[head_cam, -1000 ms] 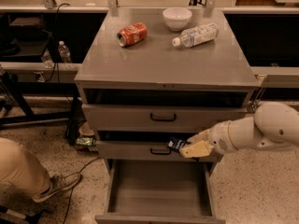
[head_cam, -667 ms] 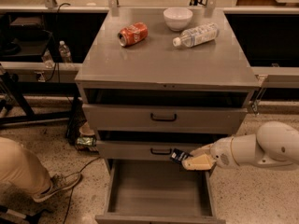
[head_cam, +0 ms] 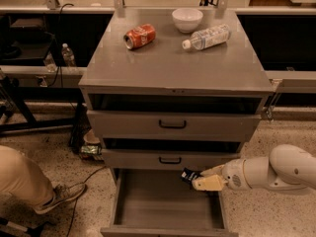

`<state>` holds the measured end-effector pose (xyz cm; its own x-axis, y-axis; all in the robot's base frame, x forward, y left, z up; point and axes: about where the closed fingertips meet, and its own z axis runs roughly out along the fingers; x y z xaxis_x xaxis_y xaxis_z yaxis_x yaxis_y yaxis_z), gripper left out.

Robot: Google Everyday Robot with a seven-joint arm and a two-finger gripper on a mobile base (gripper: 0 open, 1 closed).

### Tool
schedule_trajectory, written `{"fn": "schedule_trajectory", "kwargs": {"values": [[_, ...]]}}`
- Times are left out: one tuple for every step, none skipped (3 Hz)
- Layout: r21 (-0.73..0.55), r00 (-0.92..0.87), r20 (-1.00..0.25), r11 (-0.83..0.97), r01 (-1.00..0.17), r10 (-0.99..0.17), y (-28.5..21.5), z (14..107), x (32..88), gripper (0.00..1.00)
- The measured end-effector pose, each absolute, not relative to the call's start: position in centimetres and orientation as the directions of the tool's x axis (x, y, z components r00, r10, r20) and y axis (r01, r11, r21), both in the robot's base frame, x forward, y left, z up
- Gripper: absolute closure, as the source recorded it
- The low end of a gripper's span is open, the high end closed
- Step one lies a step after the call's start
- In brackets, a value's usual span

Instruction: Place rxbar blueberry into bottom drawer

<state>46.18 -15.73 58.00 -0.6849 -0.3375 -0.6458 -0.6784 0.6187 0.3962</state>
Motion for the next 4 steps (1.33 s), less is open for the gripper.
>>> {"fn": "schedule_trajectory", "kwargs": {"values": [[0.427, -0.714, -0.627, 0.629, -0.649, -0.311, -16.0, 55.3, 46.1, 1.00], [0.463, -0.747, -0.602, 0.638, -0.615, -0.283, -16.4, 52.0, 46.1, 1.00], [0.519, -0.806, -0.540, 0.659, -0.544, -0.241, -16.7, 46.5, 46.2, 1.00], [0.563, -0.856, -0.473, 0.676, -0.476, -0.209, -15.4, 38.8, 46.2, 1.00]]}}
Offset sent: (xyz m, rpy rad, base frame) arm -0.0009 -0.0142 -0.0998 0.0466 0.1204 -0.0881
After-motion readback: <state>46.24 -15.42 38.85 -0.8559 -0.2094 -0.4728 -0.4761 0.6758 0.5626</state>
